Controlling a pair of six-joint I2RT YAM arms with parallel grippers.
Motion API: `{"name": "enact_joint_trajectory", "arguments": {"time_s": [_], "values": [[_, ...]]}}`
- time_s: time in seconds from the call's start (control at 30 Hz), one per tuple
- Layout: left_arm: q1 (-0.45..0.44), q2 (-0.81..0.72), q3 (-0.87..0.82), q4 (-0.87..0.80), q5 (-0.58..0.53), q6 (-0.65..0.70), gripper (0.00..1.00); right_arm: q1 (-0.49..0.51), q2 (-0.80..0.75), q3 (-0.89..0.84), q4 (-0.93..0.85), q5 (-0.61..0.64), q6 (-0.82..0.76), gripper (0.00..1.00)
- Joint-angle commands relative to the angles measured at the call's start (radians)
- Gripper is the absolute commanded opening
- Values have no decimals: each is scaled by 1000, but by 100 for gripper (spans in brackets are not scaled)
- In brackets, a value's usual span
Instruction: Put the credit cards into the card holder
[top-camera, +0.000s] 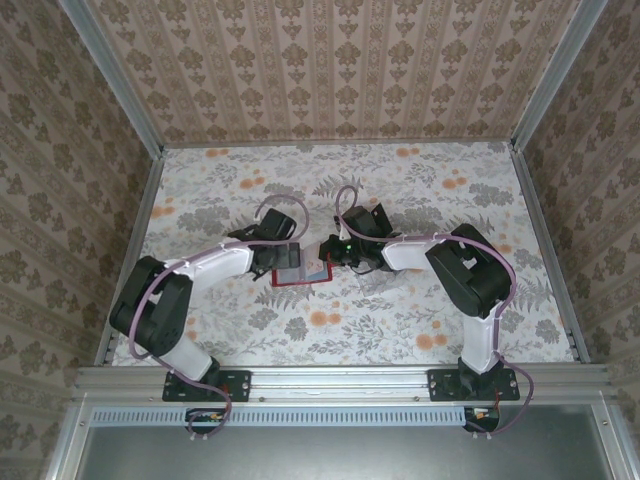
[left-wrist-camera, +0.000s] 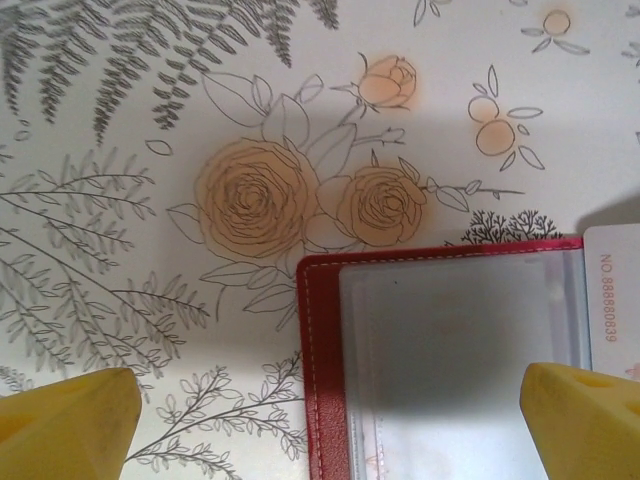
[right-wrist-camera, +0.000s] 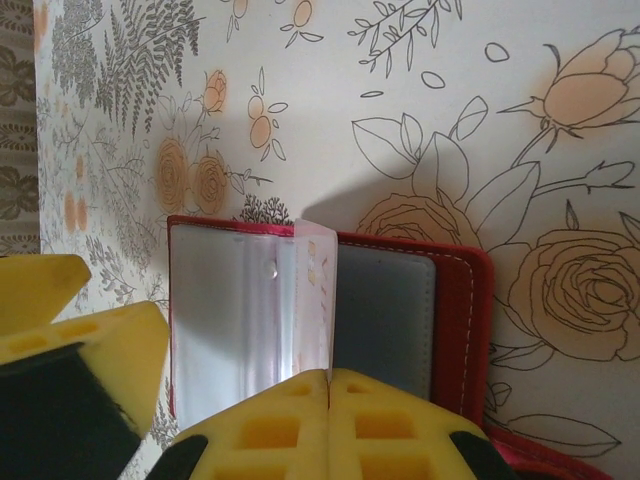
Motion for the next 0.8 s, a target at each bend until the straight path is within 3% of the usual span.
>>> {"name": "enact_joint_trajectory", "arguments": {"time_s": [0.0,0.37,0.77], "values": [[-12,32,19,-1,3,15,100,-1,30,-26,-24,19,3,0],[-11,71,-11,-86,-69,-53,100,-1,36,-41,-28,35,5,0],[2,57,-51,-108,-71,-91,100,-1,47,-47,-33,47,14,0]]}}
